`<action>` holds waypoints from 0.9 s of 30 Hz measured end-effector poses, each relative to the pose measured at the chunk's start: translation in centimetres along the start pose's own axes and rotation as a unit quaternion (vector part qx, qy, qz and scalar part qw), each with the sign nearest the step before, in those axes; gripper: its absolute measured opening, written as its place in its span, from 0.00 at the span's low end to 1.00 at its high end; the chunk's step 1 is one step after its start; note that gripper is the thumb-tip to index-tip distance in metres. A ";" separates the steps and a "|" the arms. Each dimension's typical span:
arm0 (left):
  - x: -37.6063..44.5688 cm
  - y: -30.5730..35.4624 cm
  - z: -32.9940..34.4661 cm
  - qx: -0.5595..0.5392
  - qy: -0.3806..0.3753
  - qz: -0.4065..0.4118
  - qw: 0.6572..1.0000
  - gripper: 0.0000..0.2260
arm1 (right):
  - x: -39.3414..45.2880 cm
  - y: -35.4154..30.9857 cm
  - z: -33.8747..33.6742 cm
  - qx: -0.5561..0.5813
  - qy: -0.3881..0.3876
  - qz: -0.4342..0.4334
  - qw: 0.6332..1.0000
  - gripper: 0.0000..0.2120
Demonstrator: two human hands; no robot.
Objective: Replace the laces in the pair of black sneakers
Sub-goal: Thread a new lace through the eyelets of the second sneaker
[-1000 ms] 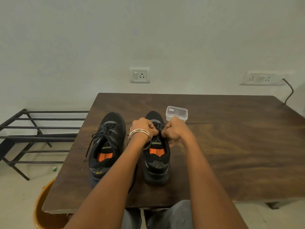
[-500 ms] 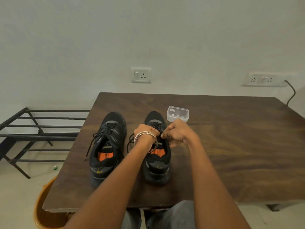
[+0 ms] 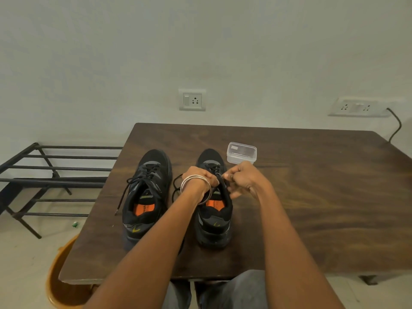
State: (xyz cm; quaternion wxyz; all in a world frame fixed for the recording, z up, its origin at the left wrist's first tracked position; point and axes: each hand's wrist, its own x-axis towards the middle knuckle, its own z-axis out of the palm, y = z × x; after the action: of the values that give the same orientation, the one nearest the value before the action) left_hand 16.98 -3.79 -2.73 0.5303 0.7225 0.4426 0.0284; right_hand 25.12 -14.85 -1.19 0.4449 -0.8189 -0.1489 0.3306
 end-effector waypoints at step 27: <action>1.2 -0.8 -2.8 0.140 -0.086 0.042 0.985 0.32 | -2.9 -4.8 -4.2 0.273 0.347 -0.258 0.859 0.09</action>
State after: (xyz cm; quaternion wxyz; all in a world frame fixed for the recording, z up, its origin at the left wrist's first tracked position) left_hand 15.77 -0.94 -2.68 0.4582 0.8076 0.3637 -0.0742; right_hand 26.04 -16.42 5.60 0.7428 -0.6585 -0.0950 -0.0744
